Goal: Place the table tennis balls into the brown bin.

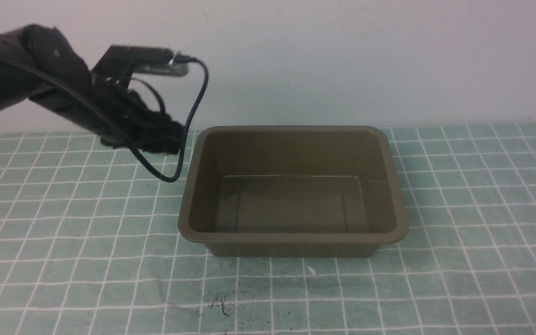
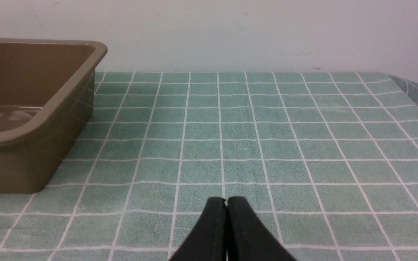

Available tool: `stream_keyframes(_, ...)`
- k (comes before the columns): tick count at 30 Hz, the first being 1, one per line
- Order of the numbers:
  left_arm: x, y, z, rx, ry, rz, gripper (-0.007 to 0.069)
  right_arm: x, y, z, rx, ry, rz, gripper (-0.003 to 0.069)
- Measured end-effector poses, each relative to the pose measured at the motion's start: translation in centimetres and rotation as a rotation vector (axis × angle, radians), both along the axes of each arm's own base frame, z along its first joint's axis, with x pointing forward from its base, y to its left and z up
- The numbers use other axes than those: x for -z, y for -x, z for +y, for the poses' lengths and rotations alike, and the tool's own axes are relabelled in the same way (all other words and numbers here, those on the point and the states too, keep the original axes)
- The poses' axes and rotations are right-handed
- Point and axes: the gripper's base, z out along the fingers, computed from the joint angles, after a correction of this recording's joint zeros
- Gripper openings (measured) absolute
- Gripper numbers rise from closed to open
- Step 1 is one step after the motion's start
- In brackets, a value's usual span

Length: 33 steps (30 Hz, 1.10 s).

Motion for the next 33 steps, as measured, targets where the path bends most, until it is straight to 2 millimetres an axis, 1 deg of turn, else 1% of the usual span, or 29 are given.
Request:
stream_keyframes(1,0.0,0.0,-0.3,0.008,0.000,-0.005,0.0346,0.0,0.0,0.0,0.000,0.000,0.000,-0.0013)
stream_keyframes(2,-0.3,0.2,-1.5,0.052,-0.001,-0.029,0.0346,0.0,0.0,0.0,0.000,0.000,0.000,-0.0013)
stream_keyframes(3,0.4,0.5,-3.8,0.113,-0.003,-0.033,0.0346,0.0,0.0,0.0,0.000,0.000,0.000,-0.0013)
stream_keyframes(4,0.8,0.6,-4.6,0.132,-0.003,-0.026,0.0349,0.0,0.0,0.0,0.000,0.000,0.000,-0.0013)
stream_keyframes(5,1.8,0.6,-5.6,0.157,-0.009,-0.003,0.0370,0.0,0.0,0.0,0.000,0.000,0.000,-0.0013)
stream_keyframes(6,2.3,0.6,-6.5,0.180,-0.013,0.015,0.0394,0.0,0.0,0.0,0.000,0.000,0.000,-0.0013)
stream_keyframes(7,2.6,0.6,-6.7,0.184,-0.016,0.023,0.0411,0.0,0.0,0.0,0.000,0.000,0.000,-0.0013)
stream_keyframes(8,3.2,0.5,-7.5,0.212,-0.025,0.050,0.0489,0.0,0.0,0.0,0.000,0.000,0.000,-0.0013)
stream_keyframes(9,3.0,0.5,-7.8,0.219,-0.028,0.060,0.0524,0.0,0.0,0.0,0.000,0.000,0.000,-0.0013)
stream_keyframes(11,1.9,0.5,-8.0,0.210,-0.017,0.084,0.0568,0.0,0.0,0.0,0.000,0.000,0.000,-0.0013)
stream_keyframes(12,1.1,0.6,-7.9,0.196,-0.010,0.090,0.0567,0.0,0.0,0.0,0.000,0.000,0.000,-0.0013)
stream_keyframes(13,-0.8,1.1,-7.5,0.172,-0.011,0.097,0.0528,0.0,0.0,0.0,0.000,0.000,0.000,-0.0013)
stream_keyframes(15,-3.1,2.2,-6.6,0.139,-0.034,0.090,0.0410,0.0,0.0,0.0,0.000,0.000,0.000,-0.0013)
stream_keyframes(16,-4.8,3.5,-5.8,0.112,-0.059,0.081,0.0254,0.0,0.0,0.0,0.000,0.000,0.000,-0.0013)
stream_keyframes(17,-5.2,3.7,-5.6,0.107,-0.061,0.074,0.0254,0.0,0.0,0.0,0.000,0.000,0.000,-0.0013)
stream_keyframes(18,-7.5,6.2,-4.3,0.078,-0.081,0.023,0.0099,0.0,0.0,0.0,0.000,0.000,0.000,-0.0013)
stream_keyframes(19,-7.8,7.1,-3.8,0.067,-0.090,0.007,0.0070,0.0,0.0,0.0,0.000,0.000,0.000,-0.0013)
stream_keyframes(20,-9.1,9.4,-2.8,0.053,-0.083,-0.054,0.0029,0.0,0.0,0.0,0.000,0.000,0.000,-0.0013)
stream_keyframes(21,-9.3,9.7,-2.7,0.050,-0.080,-0.071,0.0024,0.0,0.0,0.0,0.000,0.000,0.000,-0.0013)
stream_keyframes(23,-9.7,14.0,-1.0,0.031,-0.022,-0.187,-0.0002,0.0,0.0,0.0,0.000,0.000,0.000,-0.0013)
stream_keyframes(24,-9.1,14.7,-0.8,0.026,-0.008,-0.209,-0.0004,0.0,0.0,0.0,0.000,0.000,0.000,-0.0013)
stream_keyframes(25,-9.4,15.0,-0.7,0.026,-0.003,-0.219,-0.0005,0.0,0.0,0.0,0.000,0.000,0.000,-0.0013)
stream_keyframes(26,-8.7,16.4,0.0,0.013,0.025,-0.285,-0.0005,0.0,0.0,0.0,0.000,0.000,0.000,-0.0013)
stream_keyframes(29,-6.4,18.5,1.0,-0.006,0.052,-0.358,-0.0005,0.0,0.0,0.0,0.000,0.000,0.000,-0.0013)
stream_keyframes(30,-5.7,19.1,1.3,-0.011,0.059,-0.378,-0.0005,0.0,0.0,0.0,0.000,0.000,0.000,-0.0013)
stream_keyframes(31,-5.7,19.1,1.3,-0.011,0.059,-0.378,-0.0005,0.0,0.0,0.0,0.000,0.000,0.000,-0.0013)
stream_keyframes(32,-4.9,19.7,1.6,-0.015,0.063,-0.389,-0.0005,0.0,0.0,0.0,0.000,0.000,0.000,-0.0013)
stream_keyframes(33,-4.6,20.0,1.7,-0.015,0.063,-0.391,-0.0005,0.0,0.0,0.0,0.000,0.000,0.000,-0.0013)
